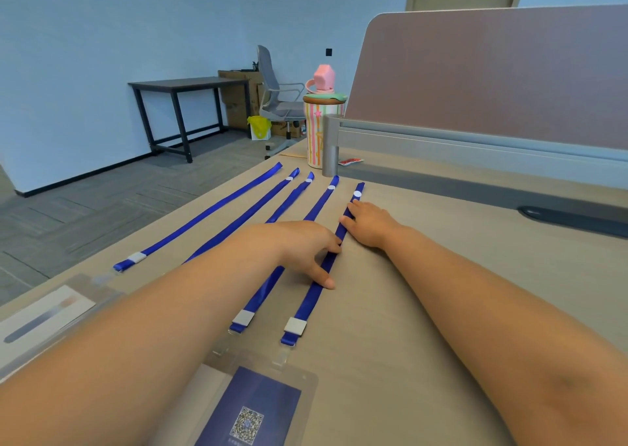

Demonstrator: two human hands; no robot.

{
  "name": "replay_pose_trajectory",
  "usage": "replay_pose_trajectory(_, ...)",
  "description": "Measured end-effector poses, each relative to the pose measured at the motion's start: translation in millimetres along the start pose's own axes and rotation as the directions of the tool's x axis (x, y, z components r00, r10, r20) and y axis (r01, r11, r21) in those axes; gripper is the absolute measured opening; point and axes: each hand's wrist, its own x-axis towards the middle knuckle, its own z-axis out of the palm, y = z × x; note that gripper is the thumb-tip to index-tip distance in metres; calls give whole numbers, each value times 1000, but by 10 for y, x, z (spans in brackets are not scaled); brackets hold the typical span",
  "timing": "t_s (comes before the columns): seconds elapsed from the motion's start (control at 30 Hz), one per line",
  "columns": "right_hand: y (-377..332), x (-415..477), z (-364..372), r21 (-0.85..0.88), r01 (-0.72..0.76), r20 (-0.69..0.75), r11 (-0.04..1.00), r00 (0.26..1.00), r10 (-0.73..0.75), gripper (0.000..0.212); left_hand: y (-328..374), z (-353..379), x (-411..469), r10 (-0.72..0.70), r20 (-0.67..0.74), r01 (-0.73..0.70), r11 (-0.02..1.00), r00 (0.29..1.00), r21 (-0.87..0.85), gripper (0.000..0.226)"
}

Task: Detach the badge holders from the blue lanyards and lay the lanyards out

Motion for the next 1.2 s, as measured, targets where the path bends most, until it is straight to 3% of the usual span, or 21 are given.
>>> replay_pose_trajectory(0.17, -62, -224, -91, 68, 48, -125, 997, 991, -39, 46, 55, 0, -268, -44, -121, 30, 993, 992, -115, 63)
replay_pose_trajectory(0.37, -266, -740, -118, 91, 125, -66, 988, 991, -120, 43, 251, 142, -954, -133, -182, 88, 969, 974, -232, 49)
replay_pose_trajectory(0.67, -652, -1495, 8, 104, 227, 11, 968, 973, -230, 50, 546, 780, -1788, -131, -278, 95, 985, 952, -141, 36)
replay_pose_trajectory(1.2, -751, -1736, 100, -41, 183, 107, 982, 978, -178, 59, 691, 1017, -2014, -165, -358, 117, 981, 919, -152, 39)
